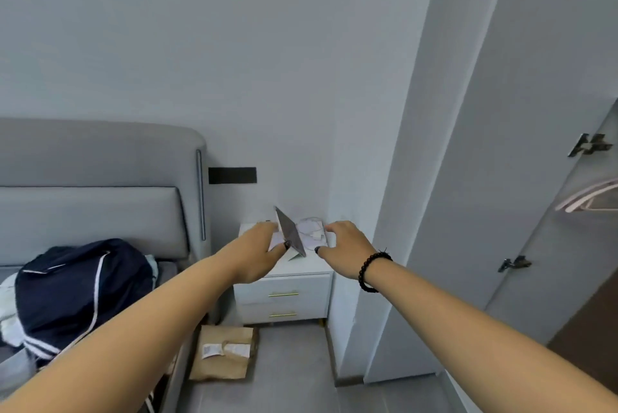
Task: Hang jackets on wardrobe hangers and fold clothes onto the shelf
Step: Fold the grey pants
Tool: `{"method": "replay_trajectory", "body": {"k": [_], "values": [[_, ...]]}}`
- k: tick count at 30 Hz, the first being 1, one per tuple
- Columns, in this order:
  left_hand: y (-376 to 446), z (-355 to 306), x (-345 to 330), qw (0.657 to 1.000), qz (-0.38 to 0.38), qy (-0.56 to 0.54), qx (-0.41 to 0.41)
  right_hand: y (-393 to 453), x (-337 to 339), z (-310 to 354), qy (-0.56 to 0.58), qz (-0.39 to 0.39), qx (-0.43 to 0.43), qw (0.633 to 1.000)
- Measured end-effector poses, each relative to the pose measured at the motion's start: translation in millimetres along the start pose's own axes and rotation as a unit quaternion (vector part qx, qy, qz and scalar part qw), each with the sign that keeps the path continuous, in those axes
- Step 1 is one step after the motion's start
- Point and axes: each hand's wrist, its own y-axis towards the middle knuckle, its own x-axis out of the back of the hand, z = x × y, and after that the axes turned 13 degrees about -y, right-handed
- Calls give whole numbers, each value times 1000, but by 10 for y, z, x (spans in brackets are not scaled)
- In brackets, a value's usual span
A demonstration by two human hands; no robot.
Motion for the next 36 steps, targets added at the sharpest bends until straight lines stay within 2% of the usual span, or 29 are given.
{"method": "replay_trajectory", "body": {"k": [5, 14, 18, 23, 30, 36], "values": [[-40, 997, 449, 999, 20, 2, 45, 537, -601, 751, -7, 16, 32, 999], [-93, 2719, 1062, 994, 39, -53, 82, 1224, -1753, 1940, -9, 76, 39, 996], [-169, 3417, 1261, 986, 29, -97, 132, 1549, -2270, 2416, -14, 122, 51, 991], [-235, 4223, 1353, 970, 14, -145, 197, 1954, -2899, 2880, -51, 182, 86, 978], [-151, 5274, 1543, 937, -51, -171, 301, 2557, -3899, 3420, -66, 281, 150, 946], [-282, 5877, 1351, 919, -39, -172, 352, 2690, -4602, 3655, -65, 331, 164, 927]]}}
